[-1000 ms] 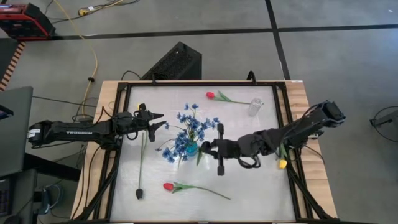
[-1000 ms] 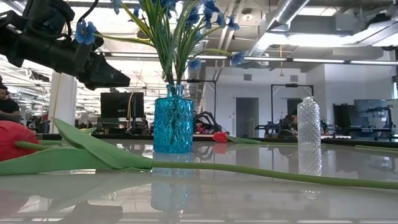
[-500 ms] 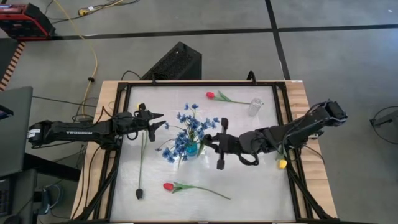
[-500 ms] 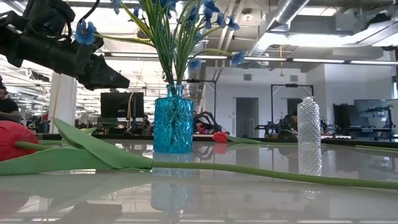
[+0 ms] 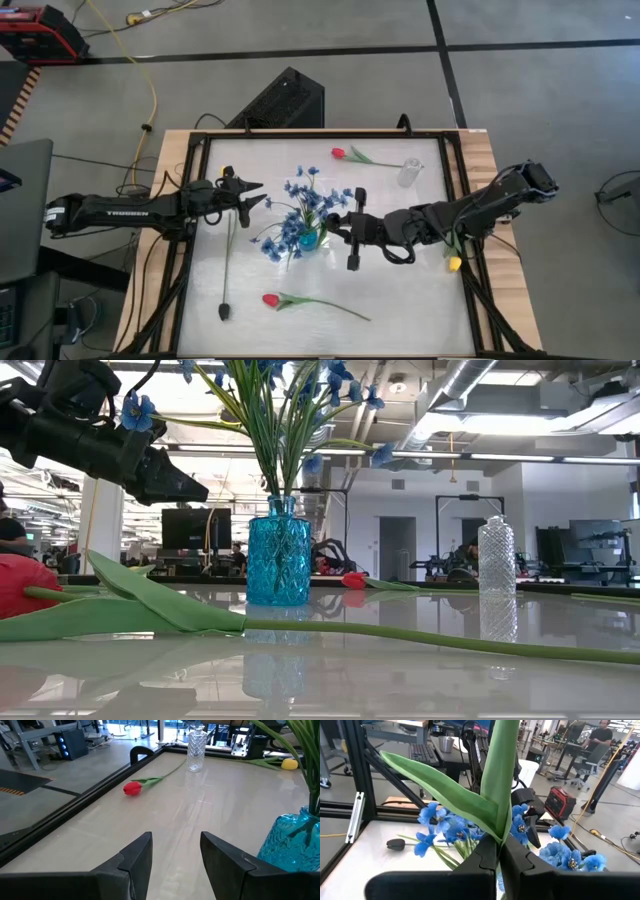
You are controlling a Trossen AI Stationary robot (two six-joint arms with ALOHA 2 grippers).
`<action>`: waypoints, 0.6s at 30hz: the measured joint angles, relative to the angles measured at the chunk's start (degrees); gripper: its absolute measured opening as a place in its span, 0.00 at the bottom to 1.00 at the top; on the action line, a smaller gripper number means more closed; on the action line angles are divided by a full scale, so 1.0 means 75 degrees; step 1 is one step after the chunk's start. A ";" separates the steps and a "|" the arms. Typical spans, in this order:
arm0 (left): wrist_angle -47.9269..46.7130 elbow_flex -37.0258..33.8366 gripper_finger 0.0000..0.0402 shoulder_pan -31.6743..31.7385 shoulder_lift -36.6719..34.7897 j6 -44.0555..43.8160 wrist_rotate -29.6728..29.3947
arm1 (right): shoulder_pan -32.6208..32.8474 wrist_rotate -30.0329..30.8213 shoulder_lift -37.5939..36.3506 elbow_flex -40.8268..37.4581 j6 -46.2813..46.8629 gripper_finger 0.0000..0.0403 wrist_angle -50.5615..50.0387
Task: Sort flowers into vase by color
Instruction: Put the right black tulip into the blue vase
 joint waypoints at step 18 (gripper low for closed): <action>-0.0017 0.0000 0.39 0.0001 0.0000 -0.0006 0.0002 | -0.0172 0.0001 0.0309 -0.0007 0.0077 0.08 0.0244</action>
